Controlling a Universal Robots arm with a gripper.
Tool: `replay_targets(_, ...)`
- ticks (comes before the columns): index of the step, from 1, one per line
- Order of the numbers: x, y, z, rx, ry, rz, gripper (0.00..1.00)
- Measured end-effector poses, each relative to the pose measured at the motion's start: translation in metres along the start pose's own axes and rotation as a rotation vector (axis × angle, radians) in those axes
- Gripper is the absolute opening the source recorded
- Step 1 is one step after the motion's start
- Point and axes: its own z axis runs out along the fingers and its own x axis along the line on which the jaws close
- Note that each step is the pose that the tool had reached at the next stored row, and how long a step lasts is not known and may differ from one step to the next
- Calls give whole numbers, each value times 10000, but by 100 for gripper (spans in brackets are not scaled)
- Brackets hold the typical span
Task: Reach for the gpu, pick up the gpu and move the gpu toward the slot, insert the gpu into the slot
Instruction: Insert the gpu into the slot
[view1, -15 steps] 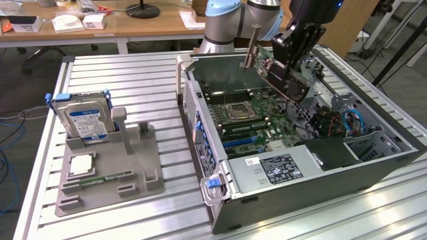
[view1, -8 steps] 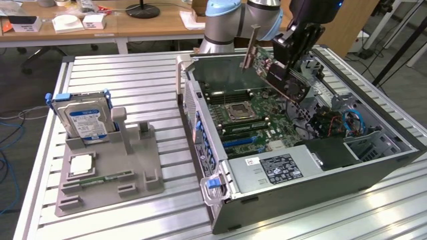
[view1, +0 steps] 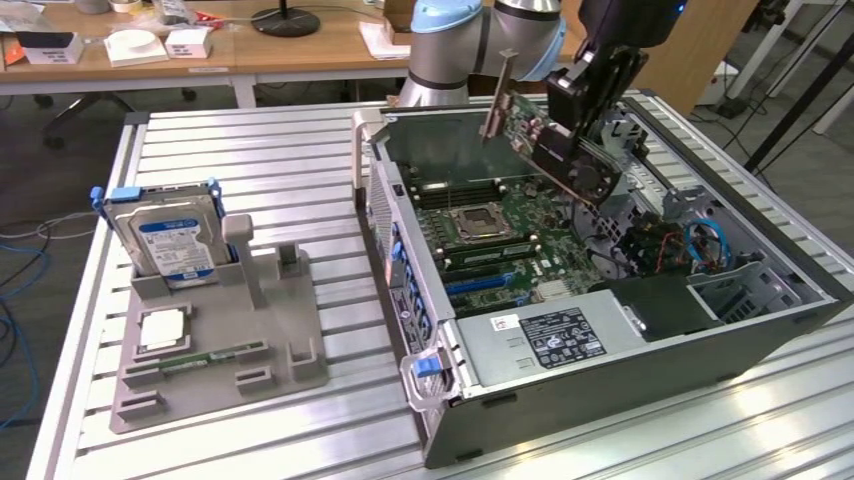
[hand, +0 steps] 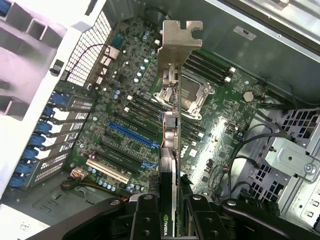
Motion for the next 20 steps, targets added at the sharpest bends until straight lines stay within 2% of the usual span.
replay_targets(20,0,0,0,-16,46,-981,26)
